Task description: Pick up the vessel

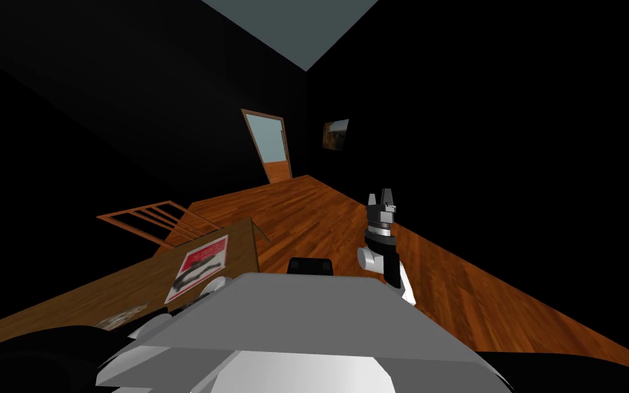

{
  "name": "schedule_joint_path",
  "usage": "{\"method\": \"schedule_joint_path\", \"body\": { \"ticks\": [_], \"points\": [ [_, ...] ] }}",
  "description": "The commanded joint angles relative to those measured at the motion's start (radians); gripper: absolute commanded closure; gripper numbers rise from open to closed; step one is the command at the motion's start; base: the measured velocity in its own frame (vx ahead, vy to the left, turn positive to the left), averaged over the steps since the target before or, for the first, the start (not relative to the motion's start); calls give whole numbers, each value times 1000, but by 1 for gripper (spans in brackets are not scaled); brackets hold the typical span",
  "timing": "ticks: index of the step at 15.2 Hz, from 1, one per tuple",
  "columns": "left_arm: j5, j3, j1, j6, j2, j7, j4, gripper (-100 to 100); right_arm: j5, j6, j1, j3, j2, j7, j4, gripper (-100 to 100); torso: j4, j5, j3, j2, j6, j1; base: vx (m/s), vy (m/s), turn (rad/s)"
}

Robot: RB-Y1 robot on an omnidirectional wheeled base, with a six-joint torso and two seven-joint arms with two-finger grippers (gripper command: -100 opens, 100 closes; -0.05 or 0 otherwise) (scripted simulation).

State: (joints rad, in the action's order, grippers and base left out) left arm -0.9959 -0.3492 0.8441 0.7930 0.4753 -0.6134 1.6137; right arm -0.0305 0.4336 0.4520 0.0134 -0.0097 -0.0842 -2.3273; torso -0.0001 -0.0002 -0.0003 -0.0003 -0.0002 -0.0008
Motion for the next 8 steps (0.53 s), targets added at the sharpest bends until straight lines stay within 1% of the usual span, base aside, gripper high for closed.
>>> {"method": "schedule_joint_path", "body": {
  "ticks": [1,8],
  "points": [
    [-21,-6,6,23,1,-7,-14,-100,0,0,0,0,0,0,0,0,0,0,0,0,0,0,0,0,0],
    [-21,-6,6,23,1,-7,-14,-100,0,0,0,0,0,0,0,0,0,0,1,1,0,0,1,0,-8]
  ]
}}
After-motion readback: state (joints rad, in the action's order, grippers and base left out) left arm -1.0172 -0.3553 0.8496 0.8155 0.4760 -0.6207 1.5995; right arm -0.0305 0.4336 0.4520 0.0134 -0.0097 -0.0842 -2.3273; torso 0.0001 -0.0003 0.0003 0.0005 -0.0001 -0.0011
